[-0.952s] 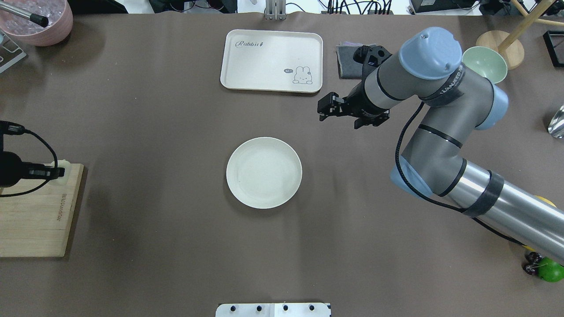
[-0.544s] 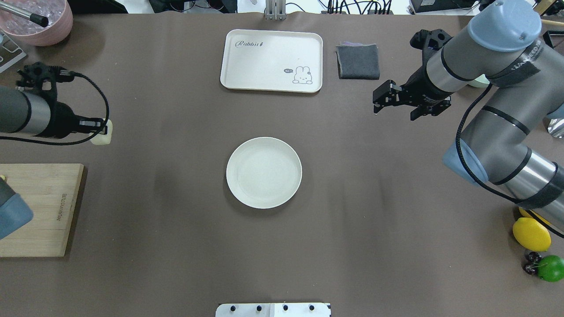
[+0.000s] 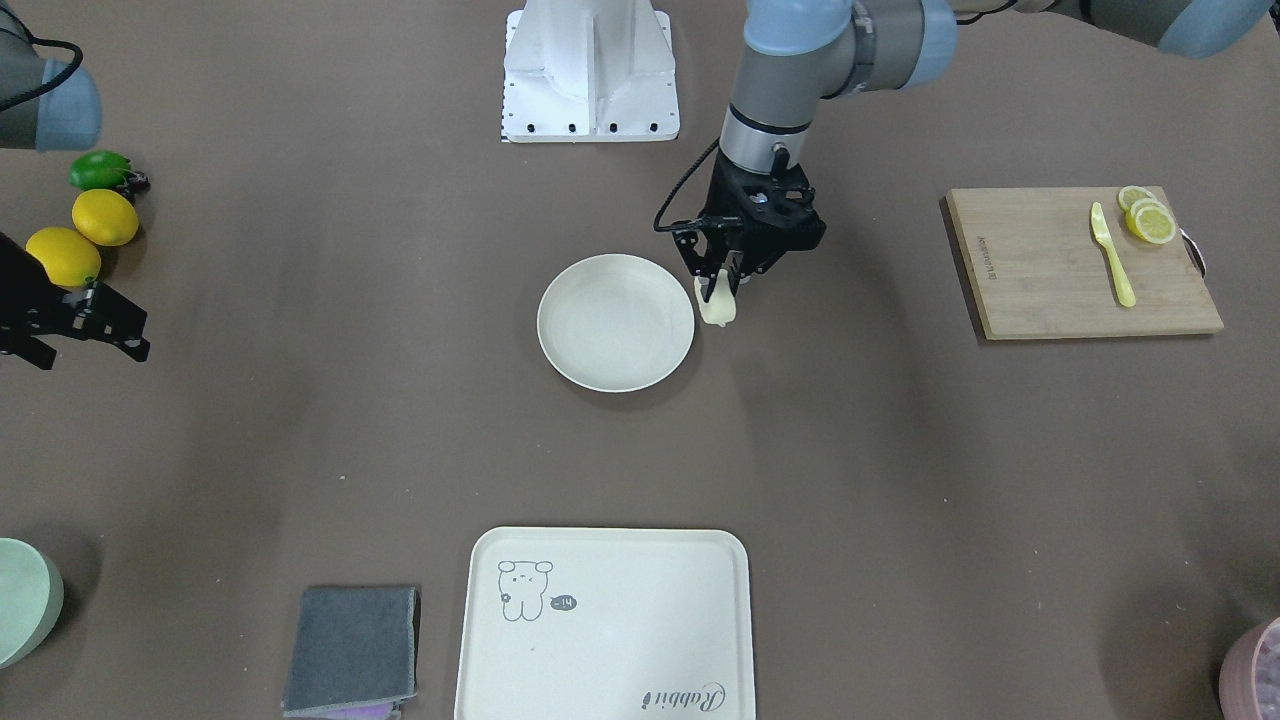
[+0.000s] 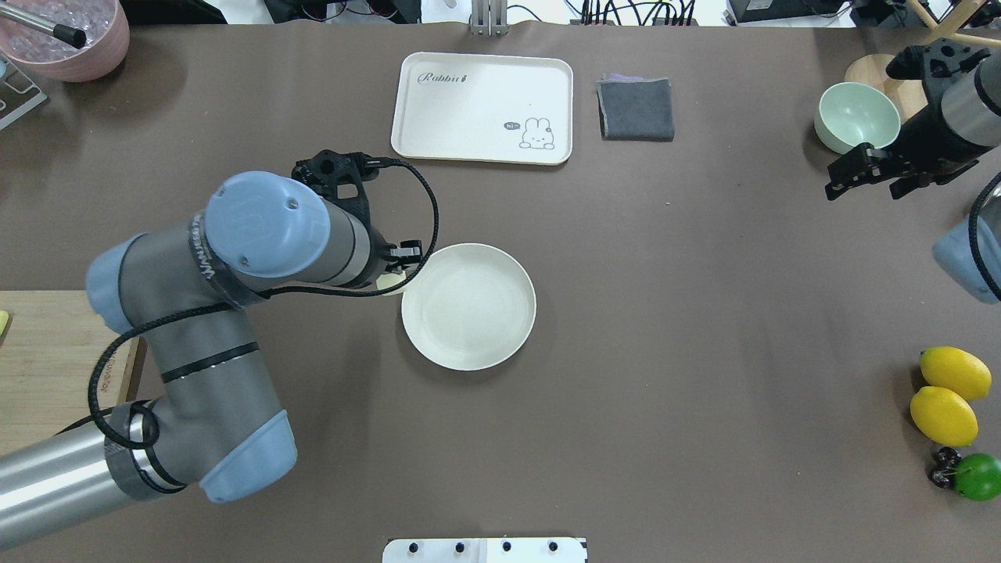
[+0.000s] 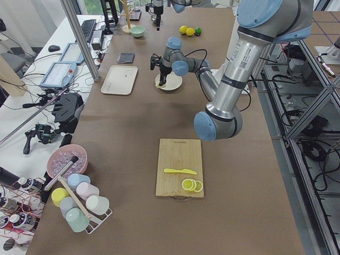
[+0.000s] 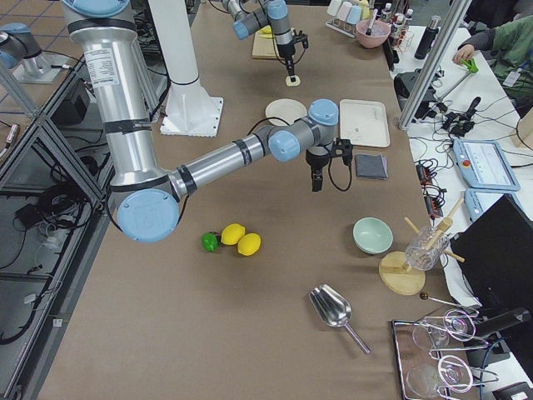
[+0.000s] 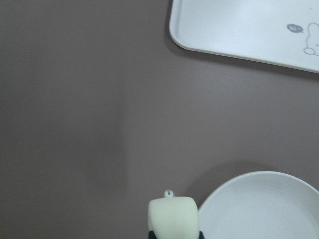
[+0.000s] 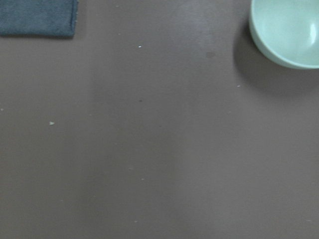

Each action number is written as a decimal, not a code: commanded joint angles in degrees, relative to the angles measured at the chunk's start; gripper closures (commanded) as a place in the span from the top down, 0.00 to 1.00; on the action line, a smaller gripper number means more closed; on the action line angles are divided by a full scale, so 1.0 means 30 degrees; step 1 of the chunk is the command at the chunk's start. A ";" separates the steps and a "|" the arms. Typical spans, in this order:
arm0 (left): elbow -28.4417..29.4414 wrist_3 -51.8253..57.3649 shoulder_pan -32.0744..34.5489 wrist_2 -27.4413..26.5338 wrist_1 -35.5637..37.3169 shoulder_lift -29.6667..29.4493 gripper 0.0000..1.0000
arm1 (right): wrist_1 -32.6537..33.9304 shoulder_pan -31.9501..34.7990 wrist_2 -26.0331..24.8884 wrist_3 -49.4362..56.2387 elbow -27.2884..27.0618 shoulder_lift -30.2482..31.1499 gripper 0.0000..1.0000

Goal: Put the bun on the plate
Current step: 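Lower the bun onto the white plate and open the left gripper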

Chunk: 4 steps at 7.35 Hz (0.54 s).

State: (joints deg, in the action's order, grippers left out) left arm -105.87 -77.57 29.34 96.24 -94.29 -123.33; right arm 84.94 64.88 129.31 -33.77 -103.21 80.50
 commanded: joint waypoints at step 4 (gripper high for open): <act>0.3702 -0.0834 -0.1984 -0.2102 -0.1494 -0.1955 0.31 | -0.0217 0.0991 0.0521 0.1296 0.0039 0.1173 1.00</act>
State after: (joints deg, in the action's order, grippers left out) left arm -97.31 -79.98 24.49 91.52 -96.78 -128.62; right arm 84.33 67.74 130.81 -29.94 -103.03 83.76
